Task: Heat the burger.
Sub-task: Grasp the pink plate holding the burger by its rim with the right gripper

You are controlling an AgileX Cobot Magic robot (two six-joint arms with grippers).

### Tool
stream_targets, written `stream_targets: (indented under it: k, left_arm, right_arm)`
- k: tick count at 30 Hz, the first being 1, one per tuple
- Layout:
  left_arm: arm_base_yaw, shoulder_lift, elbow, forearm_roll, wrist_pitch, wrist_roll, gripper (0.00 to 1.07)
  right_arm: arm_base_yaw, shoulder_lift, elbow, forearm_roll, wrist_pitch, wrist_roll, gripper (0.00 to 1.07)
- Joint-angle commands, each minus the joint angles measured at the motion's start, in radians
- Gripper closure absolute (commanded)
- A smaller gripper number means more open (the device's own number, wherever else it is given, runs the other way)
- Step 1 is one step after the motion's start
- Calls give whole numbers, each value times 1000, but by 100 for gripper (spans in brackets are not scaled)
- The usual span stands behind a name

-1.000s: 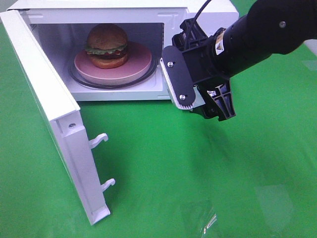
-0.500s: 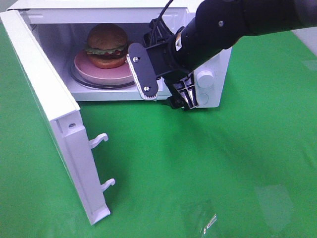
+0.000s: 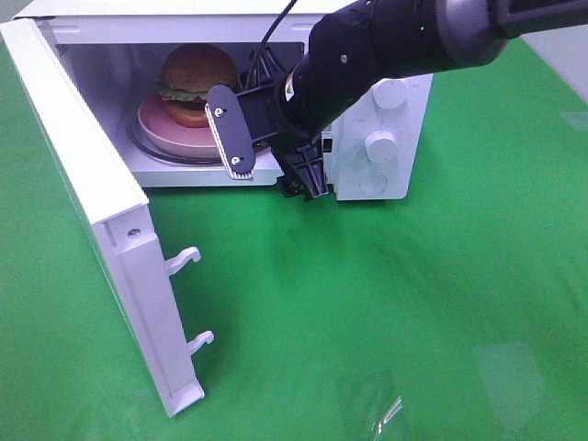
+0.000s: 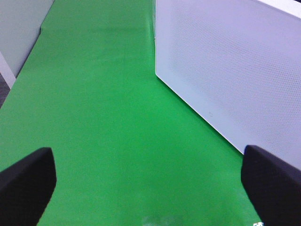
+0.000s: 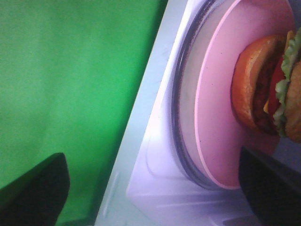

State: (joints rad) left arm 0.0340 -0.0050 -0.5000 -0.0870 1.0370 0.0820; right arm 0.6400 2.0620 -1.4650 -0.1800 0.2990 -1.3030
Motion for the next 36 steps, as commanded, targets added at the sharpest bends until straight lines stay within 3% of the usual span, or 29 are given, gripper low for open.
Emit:
stream_targets:
  k: [1, 36]
  left_arm:
    - [0, -23, 3, -6, -3, -2, 7]
    - [0, -23, 3, 9, -2, -2, 7]
  right_arm:
    - [2, 39, -56, 12, 10, 9, 13]
    - [-1, 251, -309, 21, 13, 17, 19]
